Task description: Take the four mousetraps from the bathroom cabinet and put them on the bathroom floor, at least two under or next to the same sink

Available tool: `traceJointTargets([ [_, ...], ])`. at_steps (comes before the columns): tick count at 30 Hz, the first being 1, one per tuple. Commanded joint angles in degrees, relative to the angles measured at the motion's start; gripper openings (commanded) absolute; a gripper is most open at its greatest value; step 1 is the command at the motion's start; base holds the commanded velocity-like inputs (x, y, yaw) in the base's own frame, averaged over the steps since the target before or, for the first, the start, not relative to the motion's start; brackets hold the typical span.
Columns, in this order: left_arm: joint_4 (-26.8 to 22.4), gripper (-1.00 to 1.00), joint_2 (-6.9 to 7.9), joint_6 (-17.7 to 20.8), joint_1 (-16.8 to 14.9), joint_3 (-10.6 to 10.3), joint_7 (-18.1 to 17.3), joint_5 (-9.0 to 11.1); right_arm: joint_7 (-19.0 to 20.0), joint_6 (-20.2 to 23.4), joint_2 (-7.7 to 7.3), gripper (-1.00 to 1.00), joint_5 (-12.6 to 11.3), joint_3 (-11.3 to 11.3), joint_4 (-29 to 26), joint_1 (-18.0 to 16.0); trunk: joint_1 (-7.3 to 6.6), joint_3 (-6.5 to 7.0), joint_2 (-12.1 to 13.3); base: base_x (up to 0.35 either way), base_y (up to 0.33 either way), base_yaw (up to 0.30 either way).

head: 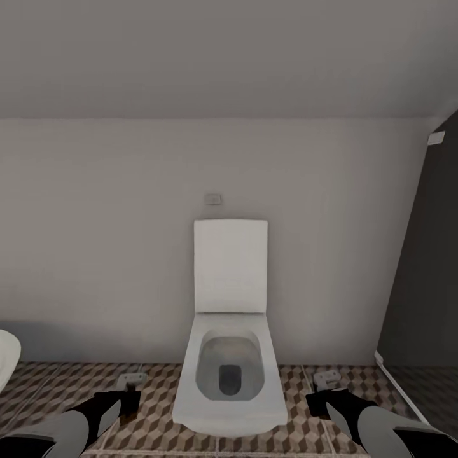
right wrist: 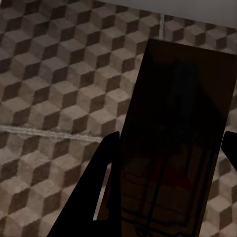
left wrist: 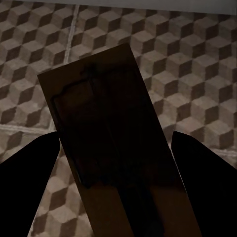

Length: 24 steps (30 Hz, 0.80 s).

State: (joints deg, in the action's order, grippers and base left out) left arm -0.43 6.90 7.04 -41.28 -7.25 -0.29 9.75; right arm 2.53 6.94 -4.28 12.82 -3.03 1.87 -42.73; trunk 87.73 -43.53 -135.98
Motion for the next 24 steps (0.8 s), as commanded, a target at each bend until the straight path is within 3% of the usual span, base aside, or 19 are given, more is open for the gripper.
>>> traceJointTargets([
  [1, -0.06, -1.00, 0.00, 0.24, -0.03, -0.48, -0.04, 0.60, 0.28, 0.13, -0.02, -1.00, 0.45, -0.31, 0.06, -0.07, 0.21, -0.25, -0.45, 0.000, 0.000, 0.000],
  [18, -0.10, -1.00, 0.03, 0.11, -0.03, -0.48, 0.00, 0.70, 0.27, 0.16, -0.03, -1.00, 0.45, -0.31, 0.06, -0.07, 3.95, -3.30, -7.26, 0.000, 0.000, 0.000],
  [24, -0.04, -1.00, 0.04, 0.06, -0.03, -0.48, 0.05, 0.71, 0.28, 0.16, -0.03, -1.00, 0.45, -0.31, 0.06, -0.07, 4.10, -4.63, -7.34, 0.000, 0.000, 0.000],
])
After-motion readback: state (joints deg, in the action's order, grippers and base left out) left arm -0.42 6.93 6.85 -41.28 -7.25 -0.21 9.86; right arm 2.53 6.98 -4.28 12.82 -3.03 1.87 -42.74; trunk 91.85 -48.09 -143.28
